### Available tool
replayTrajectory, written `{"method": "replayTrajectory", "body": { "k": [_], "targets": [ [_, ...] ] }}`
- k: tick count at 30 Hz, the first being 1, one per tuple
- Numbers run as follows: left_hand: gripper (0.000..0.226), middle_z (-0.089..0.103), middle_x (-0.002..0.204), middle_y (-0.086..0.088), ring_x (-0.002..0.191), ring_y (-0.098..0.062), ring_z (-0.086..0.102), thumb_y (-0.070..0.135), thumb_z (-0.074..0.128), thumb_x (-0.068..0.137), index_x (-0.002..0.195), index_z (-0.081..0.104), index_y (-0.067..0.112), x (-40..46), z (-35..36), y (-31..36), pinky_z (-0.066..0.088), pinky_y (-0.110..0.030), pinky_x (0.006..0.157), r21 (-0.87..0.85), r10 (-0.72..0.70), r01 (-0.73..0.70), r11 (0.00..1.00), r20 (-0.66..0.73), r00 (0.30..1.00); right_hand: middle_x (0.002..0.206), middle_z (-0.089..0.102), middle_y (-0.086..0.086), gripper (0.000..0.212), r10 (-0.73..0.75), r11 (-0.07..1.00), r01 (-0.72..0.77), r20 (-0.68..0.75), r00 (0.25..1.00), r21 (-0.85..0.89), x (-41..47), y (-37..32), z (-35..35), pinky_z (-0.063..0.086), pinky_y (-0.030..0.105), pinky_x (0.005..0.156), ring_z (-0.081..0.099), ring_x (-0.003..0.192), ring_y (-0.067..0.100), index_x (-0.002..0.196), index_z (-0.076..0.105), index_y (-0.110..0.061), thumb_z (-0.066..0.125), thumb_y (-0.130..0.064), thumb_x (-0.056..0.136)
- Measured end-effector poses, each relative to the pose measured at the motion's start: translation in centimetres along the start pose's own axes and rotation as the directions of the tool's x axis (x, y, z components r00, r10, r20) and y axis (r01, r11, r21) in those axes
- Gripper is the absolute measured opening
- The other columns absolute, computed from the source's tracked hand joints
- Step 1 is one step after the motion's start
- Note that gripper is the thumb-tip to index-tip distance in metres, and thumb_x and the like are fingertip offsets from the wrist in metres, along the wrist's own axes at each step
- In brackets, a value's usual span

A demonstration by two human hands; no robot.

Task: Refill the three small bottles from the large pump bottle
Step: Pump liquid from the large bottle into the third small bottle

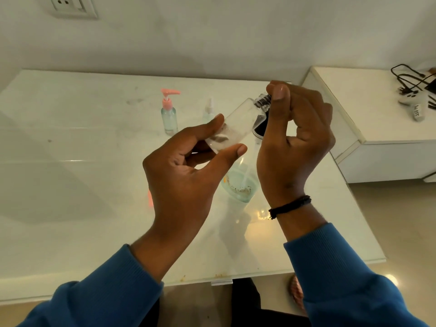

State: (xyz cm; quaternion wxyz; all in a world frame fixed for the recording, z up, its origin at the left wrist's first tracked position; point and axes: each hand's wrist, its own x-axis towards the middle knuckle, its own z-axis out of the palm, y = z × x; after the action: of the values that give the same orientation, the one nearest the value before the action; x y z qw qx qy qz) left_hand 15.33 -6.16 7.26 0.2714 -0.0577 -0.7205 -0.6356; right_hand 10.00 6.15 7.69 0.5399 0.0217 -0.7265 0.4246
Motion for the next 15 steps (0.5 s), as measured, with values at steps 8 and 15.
{"method": "replayTrajectory", "body": {
  "k": [8, 15],
  "targets": [
    [0.041, 0.073, 0.113, 0.007, 0.102, -0.003, 0.072, 0.015, 0.085, 0.08, 0.118, 0.072, 0.007, 0.0, -0.06, -0.05, 0.058, -0.015, 0.082, -0.01, 0.0, 0.0, 1.0, 0.0, 1.0, 0.091, 0.071, -0.006, 0.02, -0.016, 1.0, 0.016, 0.002, 1.0, -0.011, 0.12, -0.23, 0.08, 0.046, 0.055, 0.068, 0.061, 0.084, 0.025, 0.089, 0.078, -0.011, 0.062, -0.018, 0.1],
    [0.042, 0.072, 0.112, 0.009, 0.102, 0.0, 0.071, 0.016, 0.085, 0.079, 0.118, 0.073, 0.007, -0.08, 0.1, 0.13, 0.057, -0.013, 0.08, -0.025, -0.004, 0.004, 1.0, 0.006, 1.0, 0.091, 0.072, -0.003, 0.023, -0.029, 1.0, 0.029, -0.021, 0.999, -0.006, 0.17, -0.03, 0.01, 0.048, 0.054, 0.068, 0.061, 0.085, 0.022, 0.091, 0.078, -0.008, 0.059, -0.017, 0.1]
  ]
}}
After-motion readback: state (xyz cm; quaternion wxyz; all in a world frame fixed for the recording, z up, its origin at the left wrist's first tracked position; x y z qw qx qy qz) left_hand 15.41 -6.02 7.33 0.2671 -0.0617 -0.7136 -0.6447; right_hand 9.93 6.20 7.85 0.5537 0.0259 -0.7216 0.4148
